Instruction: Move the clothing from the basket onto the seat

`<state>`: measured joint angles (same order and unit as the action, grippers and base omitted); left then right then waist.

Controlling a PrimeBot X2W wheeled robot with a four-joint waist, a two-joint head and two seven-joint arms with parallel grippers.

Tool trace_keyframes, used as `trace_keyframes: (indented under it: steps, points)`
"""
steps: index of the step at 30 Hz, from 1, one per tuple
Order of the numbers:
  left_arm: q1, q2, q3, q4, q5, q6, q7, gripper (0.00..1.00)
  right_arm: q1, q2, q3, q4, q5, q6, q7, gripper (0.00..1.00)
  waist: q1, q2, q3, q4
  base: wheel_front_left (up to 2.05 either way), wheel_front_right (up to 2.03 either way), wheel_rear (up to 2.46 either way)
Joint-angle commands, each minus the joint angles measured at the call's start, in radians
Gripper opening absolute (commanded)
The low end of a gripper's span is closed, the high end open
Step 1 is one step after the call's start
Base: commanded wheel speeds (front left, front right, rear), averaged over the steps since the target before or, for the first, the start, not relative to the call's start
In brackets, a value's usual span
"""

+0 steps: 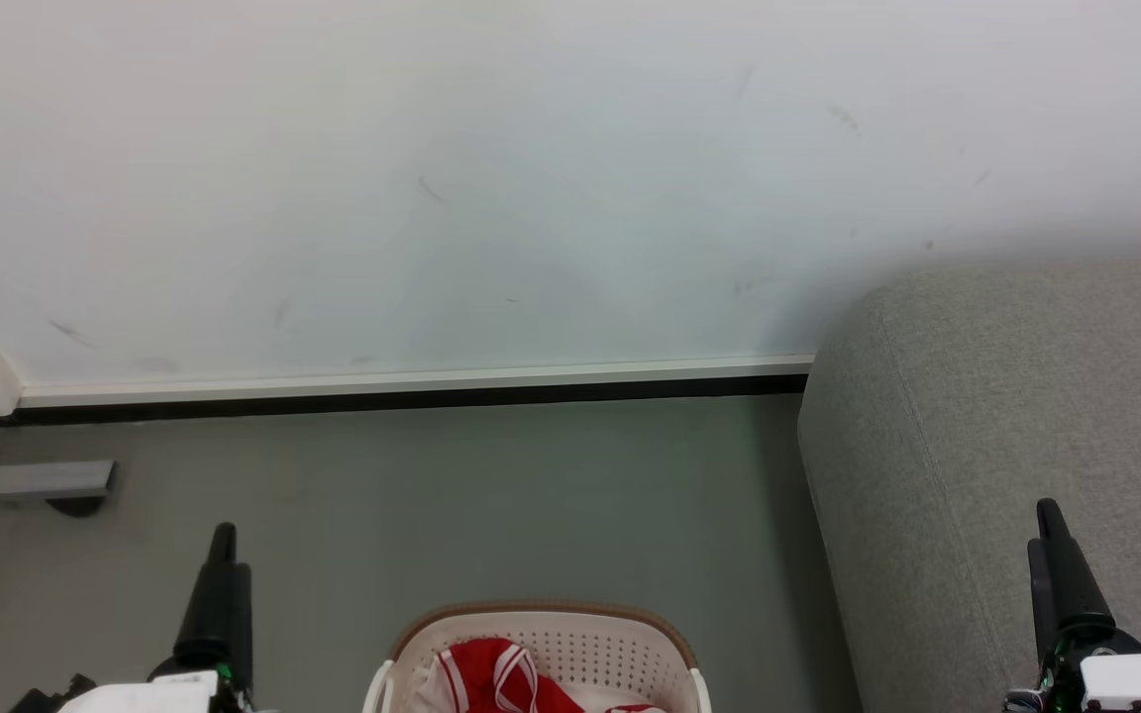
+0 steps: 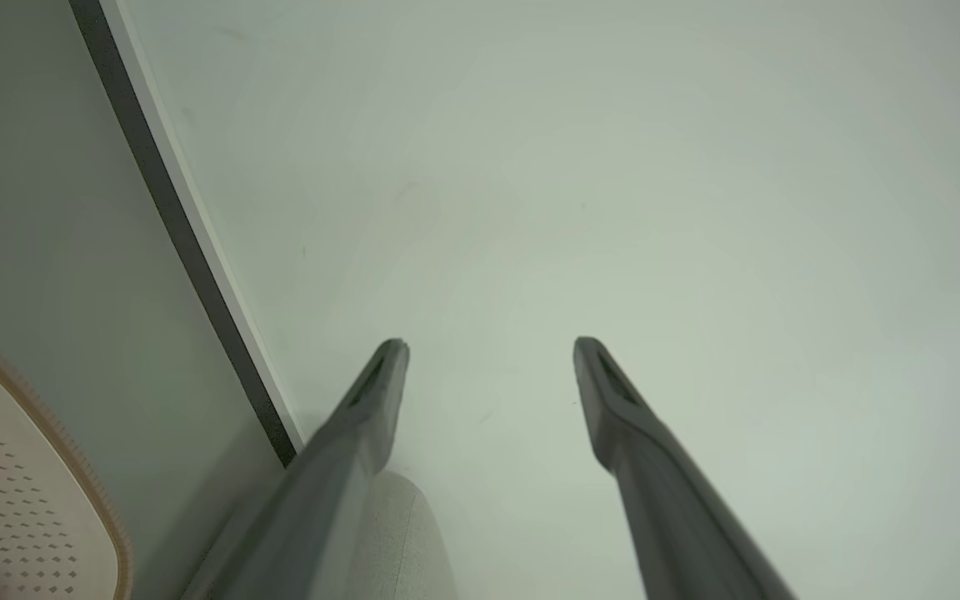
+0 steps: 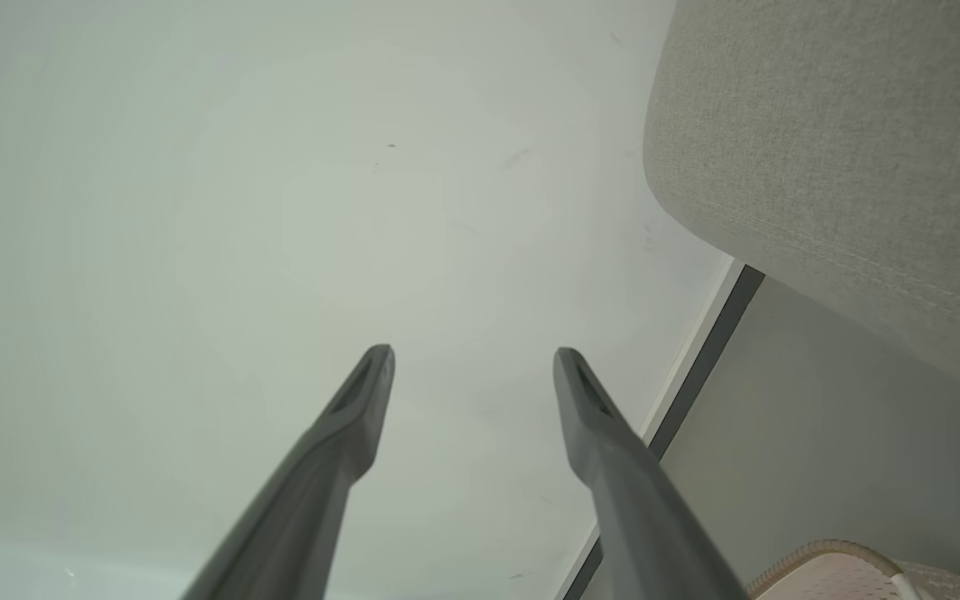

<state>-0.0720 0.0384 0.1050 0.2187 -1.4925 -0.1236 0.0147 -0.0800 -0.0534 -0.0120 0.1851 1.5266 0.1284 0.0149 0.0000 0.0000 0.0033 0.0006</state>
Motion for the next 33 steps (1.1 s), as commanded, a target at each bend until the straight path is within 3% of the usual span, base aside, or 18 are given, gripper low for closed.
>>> trace_keyframes:
  steps: [1, 17, 33]
  points:
    - [-0.014, 0.006, 0.003, -0.023, 0.033, -0.004, -0.012, 1.0, -0.028, -0.01, 0.005, -0.027, -0.025, 0.002, -0.012, 1.0, 0.0, 0.0, 0.0, 0.0, 0.0, 0.0, 0.0]
    - [-0.001, 0.008, 0.027, -0.071, 0.3, -0.005, -0.073, 1.0, -0.049, -0.054, 0.088, -0.071, -0.246, 0.003, -0.073, 1.0, 0.0, 0.0, -0.002, -0.001, 0.0, 0.0, 0.0]
    - [0.019, 0.01, 0.006, -0.119, 0.679, 0.028, -0.126, 1.0, -0.068, -0.094, 0.176, -0.056, -0.535, 0.003, -0.124, 1.0, 0.0, 0.0, -0.008, -0.002, 0.0, 0.0, 0.0]
